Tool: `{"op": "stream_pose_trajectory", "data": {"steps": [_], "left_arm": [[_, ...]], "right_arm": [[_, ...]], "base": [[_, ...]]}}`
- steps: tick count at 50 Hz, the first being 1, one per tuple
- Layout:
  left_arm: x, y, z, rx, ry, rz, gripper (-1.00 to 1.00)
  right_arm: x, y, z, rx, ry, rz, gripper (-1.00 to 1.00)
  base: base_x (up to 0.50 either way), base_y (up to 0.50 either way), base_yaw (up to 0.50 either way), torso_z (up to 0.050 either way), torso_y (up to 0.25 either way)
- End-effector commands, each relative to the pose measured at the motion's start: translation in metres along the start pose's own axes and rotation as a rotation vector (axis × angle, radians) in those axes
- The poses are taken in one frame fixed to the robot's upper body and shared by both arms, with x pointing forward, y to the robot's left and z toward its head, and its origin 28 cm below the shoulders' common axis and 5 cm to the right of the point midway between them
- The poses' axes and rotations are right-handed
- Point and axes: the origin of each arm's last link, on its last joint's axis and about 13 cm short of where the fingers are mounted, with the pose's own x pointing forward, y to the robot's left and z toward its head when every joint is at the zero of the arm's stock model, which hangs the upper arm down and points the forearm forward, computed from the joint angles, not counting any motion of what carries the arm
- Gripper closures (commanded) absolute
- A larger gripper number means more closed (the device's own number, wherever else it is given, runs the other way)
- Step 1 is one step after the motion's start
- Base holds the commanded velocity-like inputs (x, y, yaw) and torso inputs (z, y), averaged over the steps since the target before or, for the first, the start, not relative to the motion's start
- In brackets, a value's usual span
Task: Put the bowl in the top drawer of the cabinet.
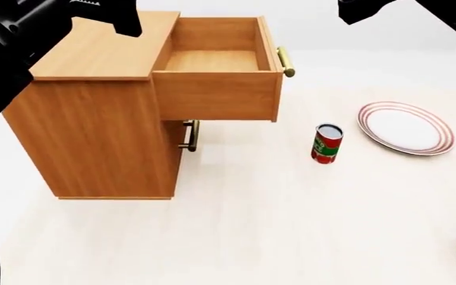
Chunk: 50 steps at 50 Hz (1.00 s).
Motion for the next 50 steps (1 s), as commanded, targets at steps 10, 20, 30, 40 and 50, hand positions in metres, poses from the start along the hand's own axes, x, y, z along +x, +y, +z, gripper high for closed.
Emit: {"op": "stream_pose_trajectory", "data": {"steps": [10,20,30,40,50], "left_arm": [[-0.001,0.0,0.001,-0.003,-0.008,0.007,-1.0],[-0.003,0.001,-0.001,-0.006,-0.006,0.013,-1.0],[-0.013,-0.001,0.005,-0.008,-0.006,0.017,-1.0],[-0.015,-0.001,0.006,-0.01,-0.004,0.019,-1.0],[-0.015,0.0,0.005,-0.012,-0.004,0.018,-1.0]], "right_arm": [[0.001,-0.001,0.004,-0.008,-0.006,0.002,-1.0],[-0.001,-0.002,0.004,-0.01,-0.008,0.001,-1.0],[0.002,-0.003,0.003,-0.009,-0.004,-0.005,-1.0],[0.004,-0.004,0.002,-0.005,0.001,-0.009,-1.0],[0.021,-0.014,-0.002,0.017,0.024,-0.016,-1.0]], "base": [[0.19,0.0,0.0,0.0,0.0],[0.19,0.01,0.0,0.0,0.0],[0.19,0.0,0.0,0.0,0.001],[0.19,0.01,0.0,0.0,0.0],[0.04,0.0,0.0,0.0,0.0]]}}
